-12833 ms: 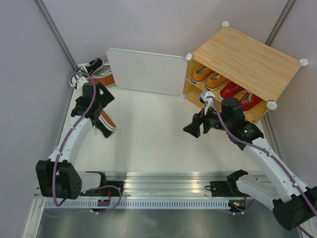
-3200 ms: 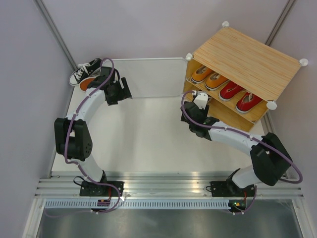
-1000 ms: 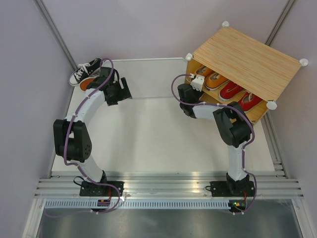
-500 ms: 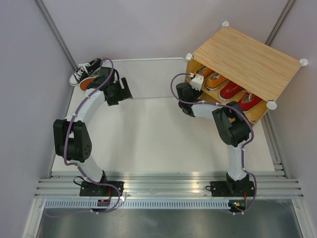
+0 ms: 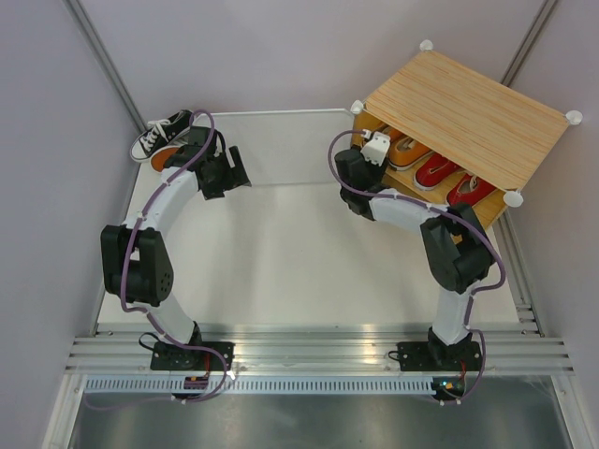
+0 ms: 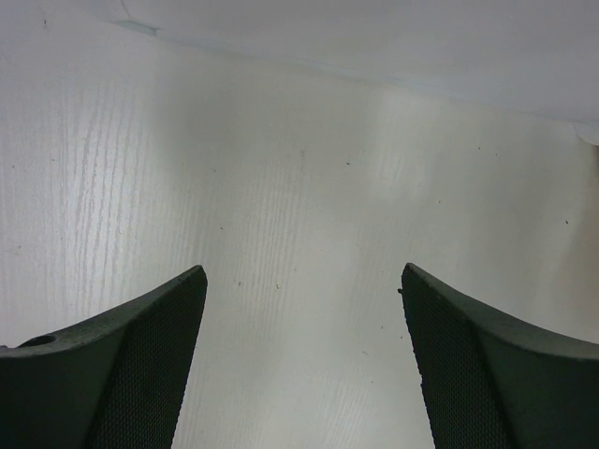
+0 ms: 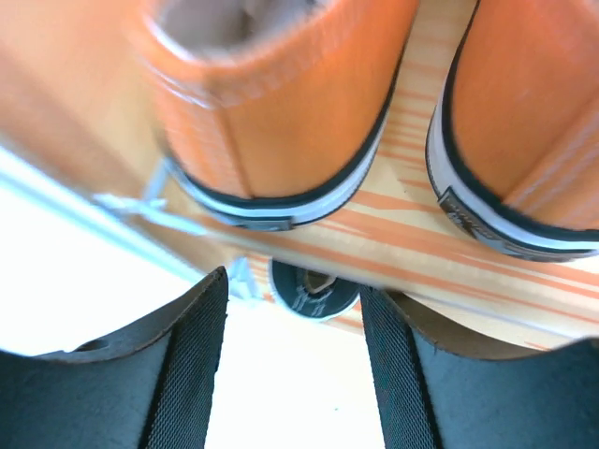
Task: Place and organize the shoes in the shoe cabinet
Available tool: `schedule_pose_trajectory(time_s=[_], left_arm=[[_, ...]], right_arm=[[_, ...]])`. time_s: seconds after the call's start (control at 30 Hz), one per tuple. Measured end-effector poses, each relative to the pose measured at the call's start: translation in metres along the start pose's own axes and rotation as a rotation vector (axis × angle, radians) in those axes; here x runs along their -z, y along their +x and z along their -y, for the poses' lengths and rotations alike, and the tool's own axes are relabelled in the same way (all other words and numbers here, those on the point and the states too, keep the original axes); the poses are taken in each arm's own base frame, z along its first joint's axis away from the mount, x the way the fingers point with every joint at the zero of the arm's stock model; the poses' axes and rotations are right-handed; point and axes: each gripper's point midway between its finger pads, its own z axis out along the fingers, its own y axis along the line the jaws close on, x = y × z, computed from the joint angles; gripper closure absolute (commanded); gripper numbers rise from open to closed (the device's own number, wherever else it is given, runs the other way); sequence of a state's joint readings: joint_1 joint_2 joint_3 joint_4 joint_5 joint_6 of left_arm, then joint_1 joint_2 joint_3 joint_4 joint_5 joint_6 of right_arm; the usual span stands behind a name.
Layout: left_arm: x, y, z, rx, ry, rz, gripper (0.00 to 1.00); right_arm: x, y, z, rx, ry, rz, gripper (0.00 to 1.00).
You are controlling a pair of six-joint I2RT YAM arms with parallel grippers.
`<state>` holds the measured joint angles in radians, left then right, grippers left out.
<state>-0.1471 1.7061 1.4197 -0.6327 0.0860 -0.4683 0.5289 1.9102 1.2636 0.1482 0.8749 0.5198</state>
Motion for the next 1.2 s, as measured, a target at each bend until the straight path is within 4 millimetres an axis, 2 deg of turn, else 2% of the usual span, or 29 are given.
schedule_pose_trajectory(time_s=[0.17, 0.37, 0.6, 0.77, 0.9, 1.0, 1.1, 1.2], left_arm=[[0.0, 0.0, 0.0, 0.002, 0.0, 0.0, 0.12], [0.001, -0.001, 0.0, 0.007, 0.0, 0.003, 0.13], [0.017, -0.008, 0.002, 0.042, -0.006, 0.054, 0.13], [0.049, -0.028, 0.003, 0.07, -0.017, 0.166, 0.13], [0.076, -0.043, 0.005, 0.114, -0.02, 0.256, 0.13], [0.099, -0.059, 0.008, 0.162, -0.018, 0.335, 0.13], [0.128, -0.084, 0.013, 0.204, -0.011, 0.442, 0.13], [0.159, -0.11, 0.018, 0.223, -0.008, 0.55, 0.12]], right_arm=[[0.022, -0.018, -0.004, -0.013, -0.066, -0.016, 0.32], [0.052, -0.021, -0.001, 0.015, -0.175, -0.082, 0.25], [0.104, -0.039, -0.006, 0.061, -0.423, -0.122, 0.23], [0.142, -0.056, -0.001, 0.101, -0.589, -0.093, 0.23], [0.162, -0.065, 0.002, 0.135, -0.689, -0.057, 0.17], [0.174, -0.066, 0.002, 0.17, -0.759, -0.038, 0.15], [0.18, -0.061, 0.001, 0.203, -0.806, -0.034, 0.14], [0.185, -0.053, 0.0, 0.217, -0.84, -0.053, 0.08]])
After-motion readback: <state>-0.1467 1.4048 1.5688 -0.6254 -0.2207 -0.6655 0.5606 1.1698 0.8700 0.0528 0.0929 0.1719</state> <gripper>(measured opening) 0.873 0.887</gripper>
